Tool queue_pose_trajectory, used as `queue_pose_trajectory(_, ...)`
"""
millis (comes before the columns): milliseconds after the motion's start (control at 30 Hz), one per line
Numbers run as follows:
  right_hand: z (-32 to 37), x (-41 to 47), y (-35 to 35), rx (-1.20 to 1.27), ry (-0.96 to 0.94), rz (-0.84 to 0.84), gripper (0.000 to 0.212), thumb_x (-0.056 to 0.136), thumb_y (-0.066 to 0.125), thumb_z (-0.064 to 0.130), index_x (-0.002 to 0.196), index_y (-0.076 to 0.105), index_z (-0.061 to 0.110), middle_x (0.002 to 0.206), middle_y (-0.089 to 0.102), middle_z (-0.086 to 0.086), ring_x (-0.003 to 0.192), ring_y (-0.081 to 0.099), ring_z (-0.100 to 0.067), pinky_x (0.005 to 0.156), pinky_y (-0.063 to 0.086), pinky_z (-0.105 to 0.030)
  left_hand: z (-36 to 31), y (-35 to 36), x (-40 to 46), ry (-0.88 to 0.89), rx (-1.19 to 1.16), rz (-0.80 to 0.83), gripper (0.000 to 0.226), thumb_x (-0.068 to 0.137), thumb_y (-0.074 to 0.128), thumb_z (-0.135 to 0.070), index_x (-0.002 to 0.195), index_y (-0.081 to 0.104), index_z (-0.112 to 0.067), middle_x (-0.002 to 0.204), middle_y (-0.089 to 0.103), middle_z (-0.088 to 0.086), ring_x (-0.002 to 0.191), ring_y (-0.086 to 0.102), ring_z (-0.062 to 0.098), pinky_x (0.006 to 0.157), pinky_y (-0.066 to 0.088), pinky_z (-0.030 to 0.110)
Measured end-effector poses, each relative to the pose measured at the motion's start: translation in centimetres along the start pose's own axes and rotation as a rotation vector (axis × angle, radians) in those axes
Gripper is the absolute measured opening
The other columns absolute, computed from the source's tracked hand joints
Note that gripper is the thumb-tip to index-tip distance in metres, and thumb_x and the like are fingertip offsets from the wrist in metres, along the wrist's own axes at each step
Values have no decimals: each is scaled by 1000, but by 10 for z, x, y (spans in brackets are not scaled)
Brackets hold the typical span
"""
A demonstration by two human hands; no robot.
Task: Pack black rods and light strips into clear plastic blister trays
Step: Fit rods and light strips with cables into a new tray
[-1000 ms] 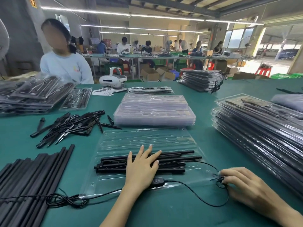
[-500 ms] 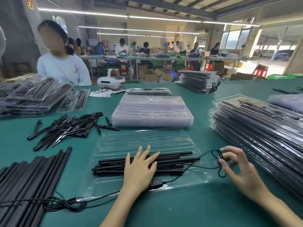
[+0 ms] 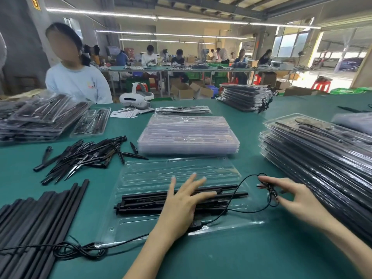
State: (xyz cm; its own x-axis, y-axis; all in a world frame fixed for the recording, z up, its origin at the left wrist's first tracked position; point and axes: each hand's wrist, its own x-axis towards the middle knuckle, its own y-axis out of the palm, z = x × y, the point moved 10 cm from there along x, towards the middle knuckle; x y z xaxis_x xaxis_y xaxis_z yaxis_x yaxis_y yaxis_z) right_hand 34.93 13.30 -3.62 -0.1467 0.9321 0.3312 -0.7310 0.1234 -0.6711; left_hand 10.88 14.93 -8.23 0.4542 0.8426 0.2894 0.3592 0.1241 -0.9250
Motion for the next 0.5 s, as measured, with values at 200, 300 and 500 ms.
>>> queue_pose_trajectory(200, 11, 12, -2, -223, -196, -49, 67, 73, 70, -16, 122, 59, 29, 105, 67, 3, 101, 50, 1, 94, 40, -19, -6, 11, 3, 107, -40, 109, 71, 86, 41, 3, 135, 44, -49, 151, 33, -17, 144, 17, 4, 114, 11, 22)
queue_pose_trajectory(300, 31, 15, -2, -513, -390, -102, 71, 64, 75, -16, 125, 61, 18, 105, 69, 4, 98, 51, -10, 83, 41, -36, -6, 6, 1, 106, -138, 57, 66, 88, 42, 2, 136, 46, -44, 149, 37, -15, 139, 28, 7, 114, 16, 23)
queue_pose_trajectory(500, 49, 18, 7, -296, -533, 25, 76, 79, 50, -2, 147, 34, 27, 149, 37, 9, 123, 48, -6, 105, 36, -21, 10, -1, -1, -52, -427, -26, 38, 99, 45, -13, 132, 49, -31, 132, 53, -15, 124, 45, 1, 105, 32, 17)
